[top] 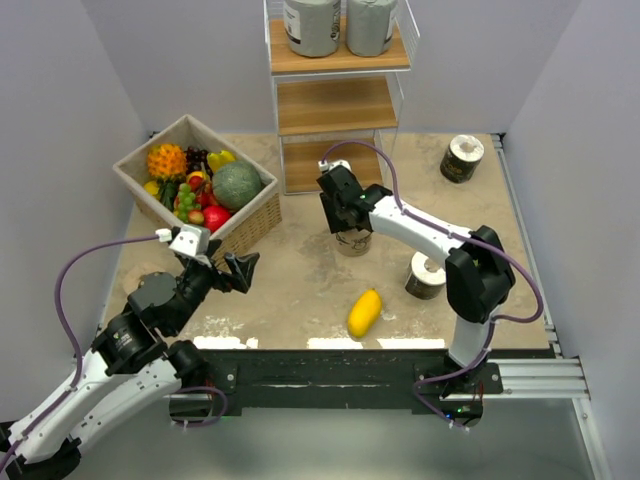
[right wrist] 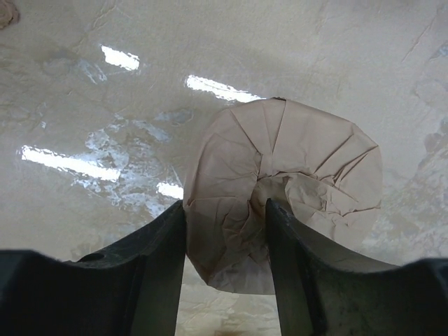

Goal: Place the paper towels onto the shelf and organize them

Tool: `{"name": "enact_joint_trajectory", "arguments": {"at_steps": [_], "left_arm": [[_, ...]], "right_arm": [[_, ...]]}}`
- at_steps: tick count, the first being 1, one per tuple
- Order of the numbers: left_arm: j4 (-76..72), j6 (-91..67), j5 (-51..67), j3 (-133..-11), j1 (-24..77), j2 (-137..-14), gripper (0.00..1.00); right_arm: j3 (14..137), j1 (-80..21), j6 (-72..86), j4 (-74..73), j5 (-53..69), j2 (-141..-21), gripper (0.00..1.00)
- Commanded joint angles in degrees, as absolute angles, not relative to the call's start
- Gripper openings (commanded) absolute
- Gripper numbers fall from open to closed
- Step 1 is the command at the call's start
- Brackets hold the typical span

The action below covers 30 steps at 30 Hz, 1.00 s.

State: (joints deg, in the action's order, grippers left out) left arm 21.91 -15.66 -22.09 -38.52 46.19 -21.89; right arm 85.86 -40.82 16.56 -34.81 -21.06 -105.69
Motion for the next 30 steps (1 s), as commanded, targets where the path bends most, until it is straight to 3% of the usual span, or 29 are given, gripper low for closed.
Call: {"name": "enact_joint_trajectory", "arguments": {"at_steps": [1,5,19,30], "left_arm": [[20.83,-18.89,-22.24,-38.85,46.14,-22.67,0.98],[25.57,-25.83,-19.7,-41.31,46.23,-25.92,0.95],[16.45,-38.41,-6.51,-51.94,46.14,-37.08,0.94],[4.14,-44.38,-0.53,-50.81,46.23,-39.64,0.95]], "right_arm": [[82.45,-40.78,14.51,-30.77,-19.17,-101.96,0.45],[79.46,-40.78,13.98,-28.13,-17.15,-97.04,0.38],[62.32,-33.31,31.44,-3.89,15.72,-63.48,0.39],[52.39,-33.22,52.1,16.68,25.31,-54.68,0.39]]}}
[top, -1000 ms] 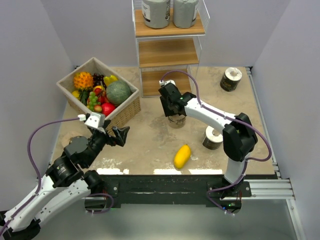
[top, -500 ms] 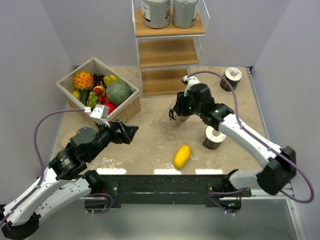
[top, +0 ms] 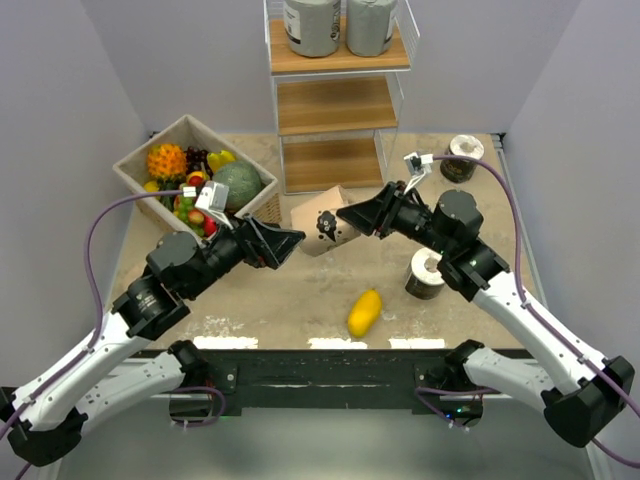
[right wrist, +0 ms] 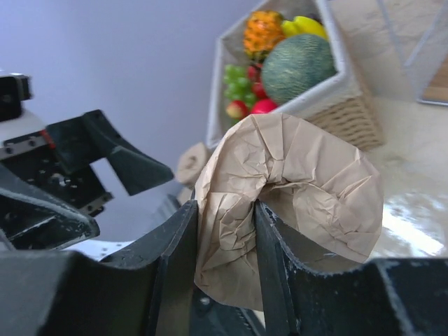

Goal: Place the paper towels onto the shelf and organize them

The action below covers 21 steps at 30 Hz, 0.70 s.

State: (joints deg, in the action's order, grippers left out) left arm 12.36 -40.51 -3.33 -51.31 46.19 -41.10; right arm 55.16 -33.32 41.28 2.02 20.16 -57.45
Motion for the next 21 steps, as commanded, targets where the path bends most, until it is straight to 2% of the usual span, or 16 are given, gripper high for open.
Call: {"name": "enact_joint_trajectory", "arguments": {"at_steps": [1,6,17,21], "left_arm": [[3.78,-44.56,-0.44,-50.45,46.14,-39.55,0.95],[4.57,-45.79,-1.92,-50.27,46.14,-39.11,0.95],[12.64,-51.59,-3.52,-49.31,46.23,-36.04,0.95],[18.44,-50.46,-9.82,-49.48,46.23,-33.93,0.95]], "right_arm": [[51.6,-33.31,54.64,20.09,25.92,-54.41,0.39],[49.4,-33.22,58.62,24.34,25.75,-53.18,0.39],[50.63,-33.31,59.41,20.83,21.63,-53.87,0.38],[50.19,-33.22,59.68,16.97,17.85,-55.89,0.38]]}}
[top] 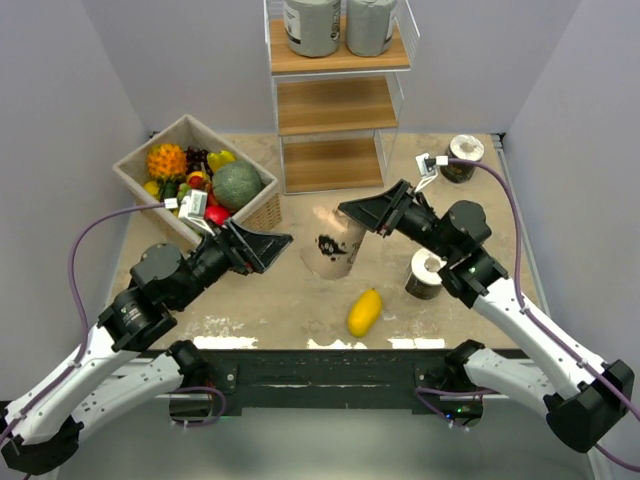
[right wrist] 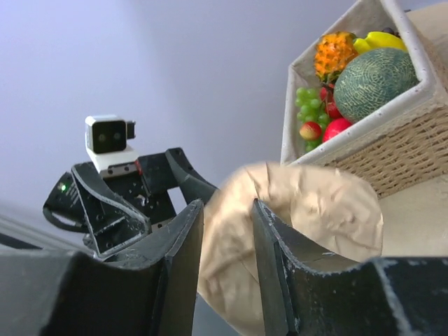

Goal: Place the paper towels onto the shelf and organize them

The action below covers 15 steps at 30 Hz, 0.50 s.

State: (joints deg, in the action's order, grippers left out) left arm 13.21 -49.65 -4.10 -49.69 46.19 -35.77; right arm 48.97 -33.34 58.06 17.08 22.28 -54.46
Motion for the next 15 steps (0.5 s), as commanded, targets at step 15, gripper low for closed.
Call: {"name": "enact_joint_trajectory", "arguments": {"at_steps": [15], "left_arm": [[24.44,-29.82,-8.63,-49.92,46.23,-38.93,0.94]], "right_arm": [[54.58,-33.05,36.75,-10.53,6.53,-68.04,0.46]]}}
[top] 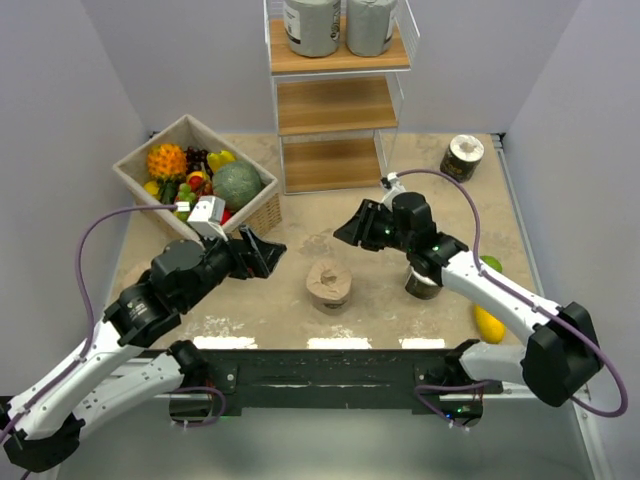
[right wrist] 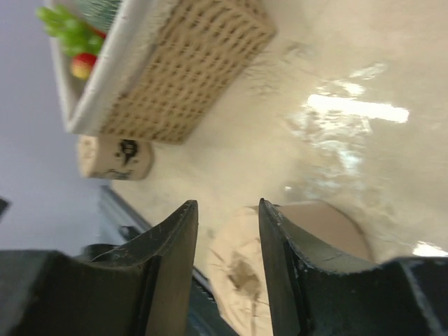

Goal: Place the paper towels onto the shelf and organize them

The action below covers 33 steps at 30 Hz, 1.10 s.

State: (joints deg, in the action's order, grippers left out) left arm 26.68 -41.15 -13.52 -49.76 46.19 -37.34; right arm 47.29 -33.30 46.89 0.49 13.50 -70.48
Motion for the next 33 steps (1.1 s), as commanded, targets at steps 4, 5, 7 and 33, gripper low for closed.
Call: {"name": "enact_joint_trajectory", "arguments": {"at_steps": [4,5,7,33], "left_arm": [[25.75,-24.7,-5.63,-51.59,46.49,-47.34,0.88],[25.4,-23.22,-5.36,-52.03,47.45,-48.42,0.87],[22.96,-21.1,-5.53,-51.68,49.21,-51.05,0.85],[16.61,-8.7,-16.59,-57.66,67.24,-80.15,0.86]], "right_arm": [[58.61,-33.05,34.72,-20.02,-4.01,-63.38,0.51],[60.89,-33.05,34.54,-21.61,-6.57,-61.54,0.52],[63.01,-33.05,33.49,-25.55,-13.05,-60.12,0.53],[68.65,-33.05,29.71,-32.26,-22.59,-46.23,0.58]]}}
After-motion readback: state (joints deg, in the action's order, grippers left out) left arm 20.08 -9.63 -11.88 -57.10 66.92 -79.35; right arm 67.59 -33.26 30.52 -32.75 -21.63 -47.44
